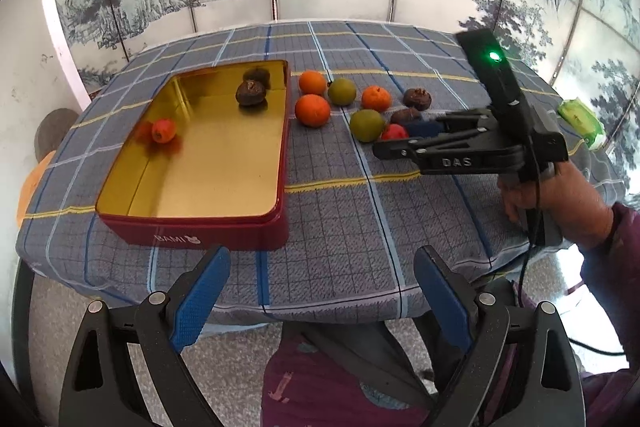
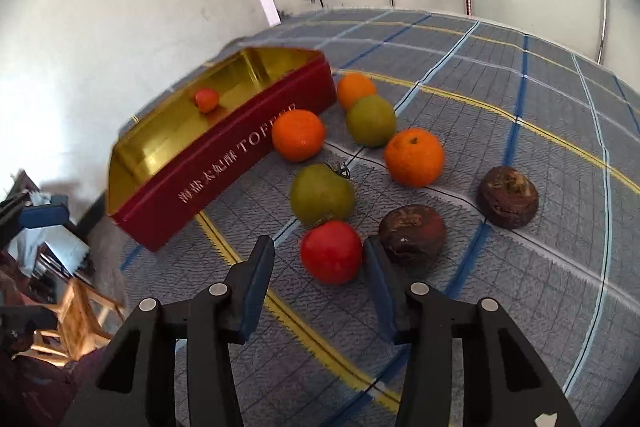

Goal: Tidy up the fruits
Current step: 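Withdraw the right gripper back toward the fruits, then grasp the green tomato with the left gripper while the right gripper grasps a red fruit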

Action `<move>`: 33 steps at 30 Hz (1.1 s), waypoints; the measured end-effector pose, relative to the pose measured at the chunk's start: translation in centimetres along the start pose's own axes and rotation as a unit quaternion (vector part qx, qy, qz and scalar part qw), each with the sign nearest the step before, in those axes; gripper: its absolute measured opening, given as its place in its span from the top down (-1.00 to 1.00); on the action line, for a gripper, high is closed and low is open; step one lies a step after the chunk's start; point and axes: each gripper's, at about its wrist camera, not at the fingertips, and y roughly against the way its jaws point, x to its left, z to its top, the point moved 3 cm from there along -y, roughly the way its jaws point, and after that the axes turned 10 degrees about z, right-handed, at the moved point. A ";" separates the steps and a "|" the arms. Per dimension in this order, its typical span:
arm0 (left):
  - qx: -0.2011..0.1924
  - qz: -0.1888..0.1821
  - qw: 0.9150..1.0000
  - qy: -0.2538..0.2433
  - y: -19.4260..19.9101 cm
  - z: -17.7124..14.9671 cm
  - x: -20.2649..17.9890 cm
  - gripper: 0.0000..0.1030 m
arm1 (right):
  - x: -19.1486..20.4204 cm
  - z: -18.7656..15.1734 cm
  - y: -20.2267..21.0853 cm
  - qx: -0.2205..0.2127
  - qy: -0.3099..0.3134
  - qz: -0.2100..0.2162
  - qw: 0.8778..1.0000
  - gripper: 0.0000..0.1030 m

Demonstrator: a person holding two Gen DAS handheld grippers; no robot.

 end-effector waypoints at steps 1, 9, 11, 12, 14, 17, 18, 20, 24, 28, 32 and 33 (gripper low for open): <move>0.002 -0.002 1.000 0.000 -0.1 0.0 0.0 -0.80 | 0.1 0.2 -0.2 0.006 0.006 -0.005 1.000 0.16; -0.009 0.007 1.000 -0.019 0.5 0.7 -0.2 -0.80 | 0.5 -0.6 2.3 0.005 0.011 -0.005 1.000 0.47; -0.015 0.002 1.000 -0.023 0.7 1.6 -0.3 -0.80 | -0.3 -1.4 5.0 -0.023 -0.009 -0.008 1.000 0.47; -0.017 -0.003 1.000 -0.025 0.7 2.1 -0.5 -0.80 | -1.4 -1.7 6.6 -0.036 -0.025 -0.017 0.999 0.47; -0.020 -0.014 0.999 -0.027 0.5 3.2 -0.9 -0.80 | -4.6 -2.8 9.6 -0.055 -0.057 -0.049 0.996 0.47; -0.015 -0.041 0.998 -0.034 -0.5 5.2 -2.0 -0.80 | -9.7 -4.3 12.9 -0.065 -0.102 -0.103 0.987 0.47; -0.014 -0.046 0.998 -0.039 -0.9 6.0 -2.5 -0.80 | -11.0 -4.6 13.4 -0.064 -0.113 -0.117 0.985 0.47; -0.012 -0.052 0.997 -0.050 -1.8 7.1 -3.4 -0.80 | -13.9 -5.5 14.1 -0.057 -0.139 -0.143 0.978 0.47; -0.007 -0.050 0.997 -0.066 -4.0 9.5 -5.0 -0.80 | -16.4 -6.5 14.8 -0.072 -0.172 -0.143 0.972 0.46; 0.013 -0.041 0.997 -0.060 -6.9 11.2 -5.8 -0.80 | -17.0 -6.7 15.3 -0.085 -0.186 -0.124 0.971 0.45; 0.037 -0.030 0.998 -0.042 -9.8 11.9 -6.2 -0.74 | -17.4 -6.6 15.3 -0.096 -0.200 -0.100 0.970 0.44; 0.041 -0.023 0.998 -0.040 -10.4 12.0 -6.3 -0.69 | -17.5 -6.7 15.3 -0.098 -0.203 -0.096 0.970 0.44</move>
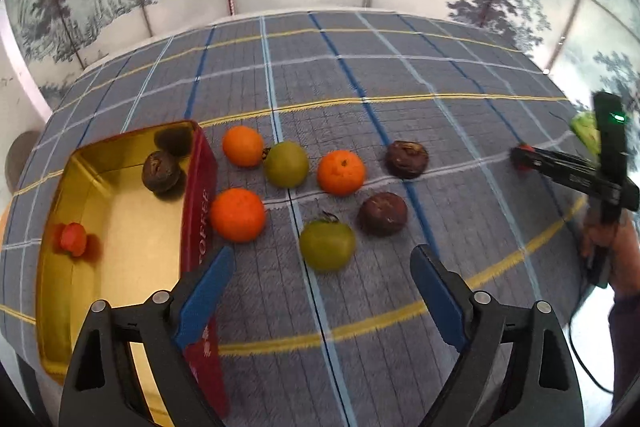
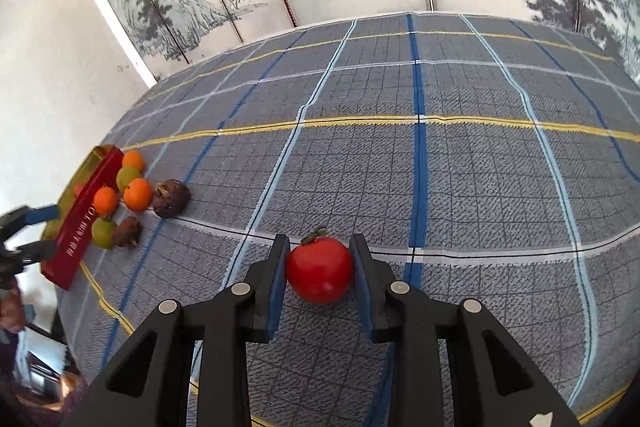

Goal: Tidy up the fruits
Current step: 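Grasp the green tomato with the left gripper while the right gripper grasps a red fruit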

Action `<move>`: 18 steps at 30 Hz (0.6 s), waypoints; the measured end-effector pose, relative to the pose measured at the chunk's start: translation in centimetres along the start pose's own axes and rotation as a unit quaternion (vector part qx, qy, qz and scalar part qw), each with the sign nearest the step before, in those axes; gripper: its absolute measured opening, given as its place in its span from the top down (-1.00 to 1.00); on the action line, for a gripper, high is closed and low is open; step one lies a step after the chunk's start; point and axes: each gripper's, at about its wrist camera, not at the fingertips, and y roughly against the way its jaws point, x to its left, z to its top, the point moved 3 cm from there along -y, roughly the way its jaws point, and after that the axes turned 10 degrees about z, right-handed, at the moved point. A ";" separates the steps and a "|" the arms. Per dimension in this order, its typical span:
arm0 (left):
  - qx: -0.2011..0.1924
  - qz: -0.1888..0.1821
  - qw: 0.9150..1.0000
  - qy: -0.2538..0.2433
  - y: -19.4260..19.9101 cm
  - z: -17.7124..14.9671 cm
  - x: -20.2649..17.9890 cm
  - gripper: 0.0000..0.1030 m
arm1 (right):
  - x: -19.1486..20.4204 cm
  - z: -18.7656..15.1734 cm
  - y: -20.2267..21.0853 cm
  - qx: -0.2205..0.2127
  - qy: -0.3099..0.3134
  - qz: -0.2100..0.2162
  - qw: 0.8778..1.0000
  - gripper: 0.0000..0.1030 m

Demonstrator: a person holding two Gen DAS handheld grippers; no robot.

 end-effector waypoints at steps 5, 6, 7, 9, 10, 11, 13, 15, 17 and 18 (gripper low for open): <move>0.041 0.012 0.999 0.011 -3.2 0.0 -0.6 -0.37 | 0.5 0.0 -0.3 0.004 0.007 0.004 1.000 0.41; 0.047 0.007 0.999 0.012 -3.6 -0.2 -0.8 -0.24 | 0.4 0.0 -0.3 0.004 0.007 0.005 1.000 0.41; 0.055 0.001 0.998 0.012 -4.2 -0.4 -1.0 -0.02 | 0.4 -0.1 -0.3 0.003 0.005 0.008 1.000 0.41; 0.048 0.004 0.999 0.009 -4.7 -0.6 -1.2 0.31 | 0.3 -0.1 -0.3 0.002 0.002 0.010 1.000 0.41; 0.040 0.003 0.999 0.004 -4.5 -0.7 -1.4 0.31 | 0.4 -0.1 -0.3 0.003 0.003 0.009 1.000 0.40; 0.040 0.000 0.999 0.004 -4.5 -0.7 -1.5 0.32 | 0.2 -0.1 -0.3 0.003 0.004 0.008 1.000 0.40; 0.038 -0.010 0.999 0.019 -4.0 -0.9 -1.4 0.32 | 0.1 -0.1 -0.2 0.003 0.004 0.008 1.000 0.40; 0.031 -0.013 0.999 0.030 -2.9 -1.2 -1.3 0.32 | 0.2 -0.1 -0.3 0.003 0.006 0.007 1.000 0.41; 0.019 -0.012 0.999 0.032 -1.7 -1.4 -1.4 0.32 | 0.2 -0.1 -0.3 0.003 0.006 0.005 1.000 0.41; 0.012 -0.008 0.999 0.032 -0.9 -1.7 -1.4 0.32 | 0.2 -0.2 -0.3 0.003 0.006 0.003 1.000 0.42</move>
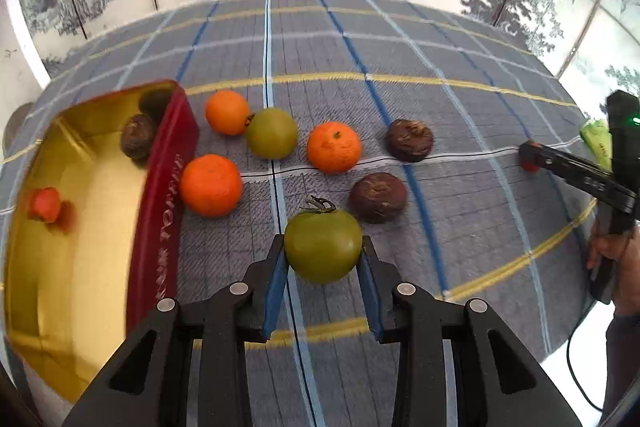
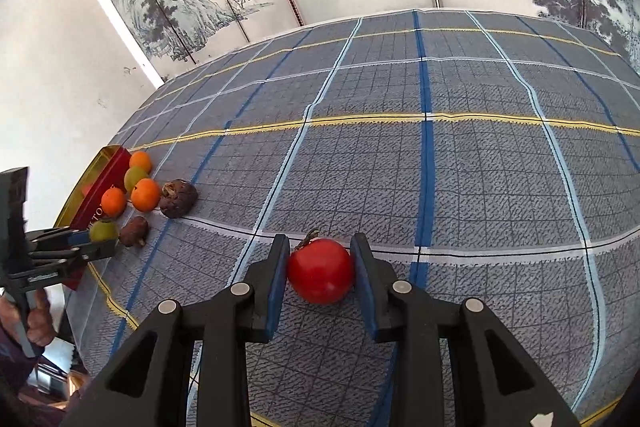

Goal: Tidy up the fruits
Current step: 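Grasp the green tomato with the left gripper while the right gripper grasps a red fruit, then carry the green tomato toward the tin with the left gripper while the right holds the red fruit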

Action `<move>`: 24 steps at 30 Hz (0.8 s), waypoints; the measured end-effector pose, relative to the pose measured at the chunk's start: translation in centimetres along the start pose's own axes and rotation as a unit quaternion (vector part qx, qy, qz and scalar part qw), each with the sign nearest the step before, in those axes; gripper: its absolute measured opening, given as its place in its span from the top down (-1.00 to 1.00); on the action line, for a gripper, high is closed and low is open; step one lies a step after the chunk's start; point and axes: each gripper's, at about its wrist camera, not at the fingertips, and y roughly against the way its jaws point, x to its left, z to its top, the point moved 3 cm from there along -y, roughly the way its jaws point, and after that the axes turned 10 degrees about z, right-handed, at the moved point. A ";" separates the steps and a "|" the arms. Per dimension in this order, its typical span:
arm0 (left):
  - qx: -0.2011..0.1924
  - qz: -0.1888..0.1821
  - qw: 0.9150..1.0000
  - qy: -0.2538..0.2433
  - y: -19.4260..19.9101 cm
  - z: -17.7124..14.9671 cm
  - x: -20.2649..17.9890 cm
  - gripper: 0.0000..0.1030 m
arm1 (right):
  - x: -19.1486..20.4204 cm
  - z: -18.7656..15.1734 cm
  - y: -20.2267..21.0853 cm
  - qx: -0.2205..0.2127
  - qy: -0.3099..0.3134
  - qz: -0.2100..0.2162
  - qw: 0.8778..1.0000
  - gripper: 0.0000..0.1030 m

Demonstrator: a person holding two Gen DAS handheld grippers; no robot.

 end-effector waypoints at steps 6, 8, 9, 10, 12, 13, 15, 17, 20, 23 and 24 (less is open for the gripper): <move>-0.014 0.004 1.000 0.015 2.7 -0.8 0.4 0.32 | 0.3 -0.1 -0.1 0.001 0.004 -0.009 1.000 0.44; -0.014 0.006 1.000 0.020 3.3 -1.2 0.7 0.32 | 0.5 -0.1 -0.1 0.002 0.007 -0.014 1.000 0.44; -0.015 0.009 1.000 0.021 3.4 -1.3 0.8 0.31 | 0.6 -0.1 -0.2 0.003 0.009 -0.016 1.000 0.44; -0.016 0.012 1.000 0.022 3.7 -1.5 1.0 0.31 | 0.6 -0.2 -0.2 0.003 0.010 -0.018 1.000 0.44; -0.017 0.015 0.999 0.023 4.0 -1.8 1.3 0.31 | 0.8 -0.2 -0.2 0.004 0.013 -0.022 1.000 0.44; -0.016 0.017 0.999 0.025 4.2 -2.0 1.5 0.31 | 0.8 -0.2 -0.2 0.005 0.014 -0.025 1.000 0.44; -0.017 0.019 0.999 0.030 4.4 -2.3 1.9 0.31 | 0.9 -0.2 -0.2 0.005 0.017 -0.028 0.999 0.44; -0.019 0.024 0.999 0.033 4.8 -2.6 2.4 0.31 | 1.0 -0.2 -0.3 0.006 0.020 -0.032 0.999 0.44; -0.023 0.027 0.999 0.039 5.3 -2.8 3.3 0.31 | 1.2 -0.2 -0.3 0.007 0.025 -0.038 0.999 0.44; -0.028 0.031 0.998 0.045 5.8 -3.0 3.9 0.31 | 1.2 -0.2 -0.3 0.008 0.026 -0.040 0.999 0.44; -0.030 0.033 0.998 0.046 5.9 -3.1 4.1 0.31 | 1.2 -0.2 -0.3 0.008 0.026 -0.039 0.999 0.44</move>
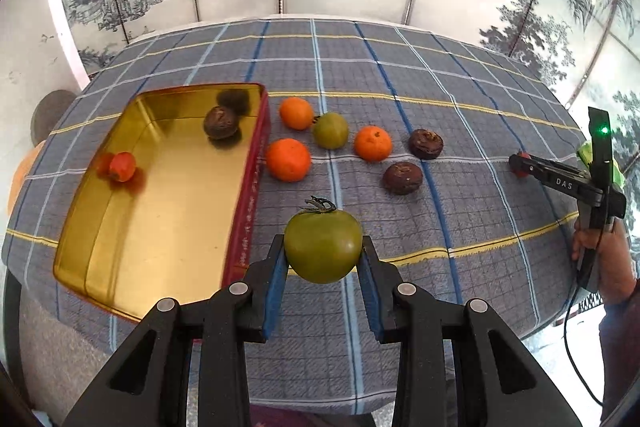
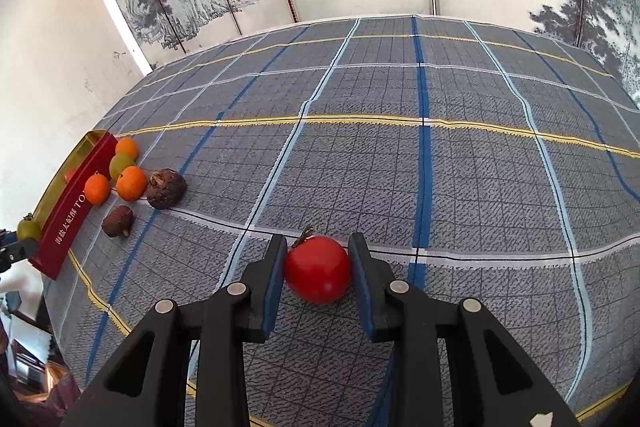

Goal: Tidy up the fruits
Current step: 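Carry the green tomato toward the tin with the left gripper while the right holds the red fruit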

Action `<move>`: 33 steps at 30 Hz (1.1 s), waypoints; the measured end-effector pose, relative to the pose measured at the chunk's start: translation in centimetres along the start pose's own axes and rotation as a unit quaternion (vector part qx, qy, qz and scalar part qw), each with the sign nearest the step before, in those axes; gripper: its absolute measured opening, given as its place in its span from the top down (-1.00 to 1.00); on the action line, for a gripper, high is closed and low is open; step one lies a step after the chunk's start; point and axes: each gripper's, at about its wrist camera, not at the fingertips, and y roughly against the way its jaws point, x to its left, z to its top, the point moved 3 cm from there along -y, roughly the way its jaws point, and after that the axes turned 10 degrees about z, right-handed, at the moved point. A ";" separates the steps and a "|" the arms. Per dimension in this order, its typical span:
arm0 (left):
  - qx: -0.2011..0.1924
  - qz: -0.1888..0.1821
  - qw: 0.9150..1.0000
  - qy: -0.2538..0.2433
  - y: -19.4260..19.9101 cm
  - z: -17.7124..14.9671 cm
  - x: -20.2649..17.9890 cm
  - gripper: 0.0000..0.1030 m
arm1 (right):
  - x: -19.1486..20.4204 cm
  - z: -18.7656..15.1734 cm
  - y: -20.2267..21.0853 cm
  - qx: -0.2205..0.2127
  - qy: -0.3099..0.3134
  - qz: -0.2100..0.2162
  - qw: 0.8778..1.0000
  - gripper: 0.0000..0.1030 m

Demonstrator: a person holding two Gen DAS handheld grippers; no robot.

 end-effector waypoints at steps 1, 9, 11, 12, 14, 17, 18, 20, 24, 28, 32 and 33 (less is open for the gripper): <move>-0.002 0.003 1.000 0.001 0.2 0.0 0.2 0.31 | 0.0 0.0 0.0 0.000 0.000 -0.001 1.000 0.44; -0.011 0.020 1.000 0.017 0.8 0.0 2.4 0.31 | 0.2 0.0 0.0 0.002 0.007 -0.010 1.000 0.44; -0.010 0.025 0.999 0.022 0.8 0.0 3.0 0.31 | 0.2 0.0 0.0 0.003 0.008 -0.012 1.000 0.44; -0.010 0.027 0.999 0.027 0.9 0.0 3.4 0.31 | 0.2 0.0 0.0 0.003 0.009 -0.013 1.000 0.44; -0.012 0.034 0.999 0.032 1.1 0.1 4.2 0.31 | 0.3 0.0 -0.1 0.004 0.011 -0.016 1.000 0.44; -0.016 0.046 0.998 0.041 1.5 0.2 5.4 0.31 | 0.3 0.0 -0.2 0.004 0.012 -0.018 1.000 0.44; -0.017 0.050 0.998 0.043 1.6 0.2 5.8 0.31 | 0.3 0.0 -0.2 0.004 0.012 -0.018 1.000 0.44; -0.019 0.063 0.997 0.045 1.7 0.2 6.5 0.31 | 0.3 0.0 -0.2 0.005 0.013 -0.019 1.000 0.44; -0.015 0.073 0.995 0.060 1.7 0.0 8.0 0.31 | 0.3 0.0 -0.2 0.005 0.014 -0.020 1.000 0.44; -0.011 0.085 0.994 0.070 1.5 0.1 9.6 0.31 | 0.3 0.0 -0.2 0.004 0.010 -0.015 1.000 0.44; -0.011 0.101 0.992 0.075 1.4 0.4 10.8 0.31 | 0.4 0.0 -0.2 0.005 0.013 -0.019 1.000 0.43; -0.011 0.104 0.992 0.075 1.3 0.4 11.1 0.31 | 0.4 0.0 -0.2 0.005 0.013 -0.019 1.000 0.43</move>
